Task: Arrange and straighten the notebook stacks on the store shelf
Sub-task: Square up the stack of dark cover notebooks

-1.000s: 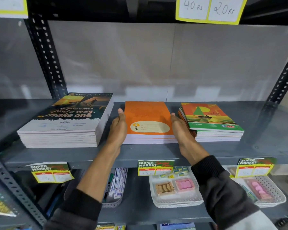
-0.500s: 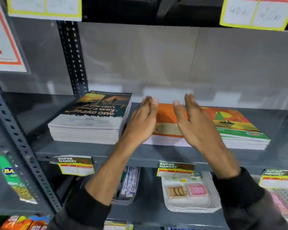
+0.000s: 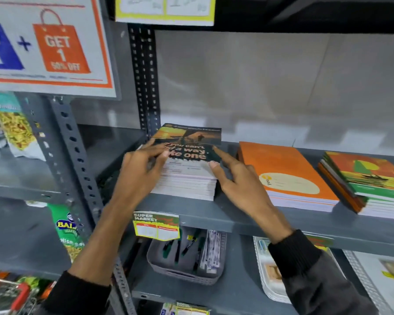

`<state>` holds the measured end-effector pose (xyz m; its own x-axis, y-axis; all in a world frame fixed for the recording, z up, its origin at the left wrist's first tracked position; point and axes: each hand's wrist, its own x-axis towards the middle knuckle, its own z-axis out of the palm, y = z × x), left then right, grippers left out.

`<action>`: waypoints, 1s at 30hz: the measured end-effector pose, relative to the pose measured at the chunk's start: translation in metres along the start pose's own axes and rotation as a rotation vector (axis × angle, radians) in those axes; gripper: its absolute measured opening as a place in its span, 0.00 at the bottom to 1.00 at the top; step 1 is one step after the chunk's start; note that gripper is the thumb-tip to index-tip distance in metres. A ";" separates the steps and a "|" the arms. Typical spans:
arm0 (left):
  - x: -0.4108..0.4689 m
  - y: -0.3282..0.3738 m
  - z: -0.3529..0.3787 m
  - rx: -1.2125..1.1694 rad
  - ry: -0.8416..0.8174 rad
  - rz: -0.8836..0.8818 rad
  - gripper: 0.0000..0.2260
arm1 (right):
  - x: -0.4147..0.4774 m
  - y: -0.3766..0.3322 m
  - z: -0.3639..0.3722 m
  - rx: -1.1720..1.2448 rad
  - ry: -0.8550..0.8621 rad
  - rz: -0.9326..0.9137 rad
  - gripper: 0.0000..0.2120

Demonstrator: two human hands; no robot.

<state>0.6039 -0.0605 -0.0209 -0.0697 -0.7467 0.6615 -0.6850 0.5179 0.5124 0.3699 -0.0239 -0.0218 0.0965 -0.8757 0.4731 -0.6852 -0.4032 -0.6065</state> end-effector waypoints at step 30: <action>-0.041 -0.040 0.001 -0.223 0.330 -0.275 0.14 | -0.012 -0.010 0.020 0.129 0.184 -0.036 0.21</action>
<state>0.6333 -0.0510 -0.0686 0.3505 -0.7148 0.6052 -0.4707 0.4242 0.7736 0.3903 -0.0144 -0.0343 -0.0224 -0.8018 0.5972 -0.5843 -0.4742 -0.6586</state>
